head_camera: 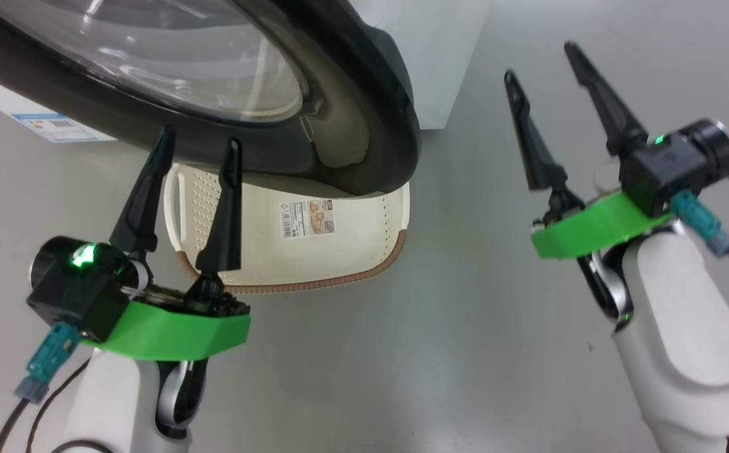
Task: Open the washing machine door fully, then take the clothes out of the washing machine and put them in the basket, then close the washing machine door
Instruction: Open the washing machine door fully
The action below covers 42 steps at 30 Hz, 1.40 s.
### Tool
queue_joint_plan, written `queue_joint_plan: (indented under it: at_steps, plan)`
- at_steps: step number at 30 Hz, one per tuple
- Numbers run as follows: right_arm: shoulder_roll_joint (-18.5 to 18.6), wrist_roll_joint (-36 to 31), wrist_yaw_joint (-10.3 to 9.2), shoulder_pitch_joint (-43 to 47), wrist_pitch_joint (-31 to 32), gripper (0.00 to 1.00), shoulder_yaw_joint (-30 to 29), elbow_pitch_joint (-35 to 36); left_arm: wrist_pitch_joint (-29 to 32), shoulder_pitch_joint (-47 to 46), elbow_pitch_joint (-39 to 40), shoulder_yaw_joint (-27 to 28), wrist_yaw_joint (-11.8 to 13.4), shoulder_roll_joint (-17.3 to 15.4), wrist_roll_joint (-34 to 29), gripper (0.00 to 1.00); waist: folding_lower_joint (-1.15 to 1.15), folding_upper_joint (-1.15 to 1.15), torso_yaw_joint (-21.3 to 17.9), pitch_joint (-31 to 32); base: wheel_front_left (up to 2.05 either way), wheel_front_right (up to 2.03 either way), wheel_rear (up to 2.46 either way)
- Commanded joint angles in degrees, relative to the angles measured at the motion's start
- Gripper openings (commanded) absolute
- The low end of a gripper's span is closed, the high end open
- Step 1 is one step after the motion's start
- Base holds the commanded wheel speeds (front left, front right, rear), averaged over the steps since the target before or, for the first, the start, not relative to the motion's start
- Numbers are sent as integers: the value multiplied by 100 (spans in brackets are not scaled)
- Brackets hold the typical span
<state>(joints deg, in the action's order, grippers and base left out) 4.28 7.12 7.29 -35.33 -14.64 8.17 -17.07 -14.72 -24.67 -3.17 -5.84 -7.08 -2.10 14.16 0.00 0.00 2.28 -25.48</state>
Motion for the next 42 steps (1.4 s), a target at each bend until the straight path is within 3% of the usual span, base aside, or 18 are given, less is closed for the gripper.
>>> queue_joint_plan:
  at_steps: [1,6,20,42]
  plan:
    - [-95,-64,20,207,-34,100,60,225,-28,66,202,150,-23,-128,-54,100,0,0,4,4,0,0,0]
    - [-135,-338,20,771,-35,100,134,760,-28,165,328,45,-34,-165,-76,100,0,0,10,32,0,0,0]
    - [-139,-200,20,1732,-35,100,298,1600,-28,361,378,-24,-40,-172,-13,100,0,0,-42,125,0,0,0]
    - [-140,17,20,1995,-36,100,91,1788,-28,427,347,-41,-40,-151,36,100,0,0,-54,132,0,0,0]
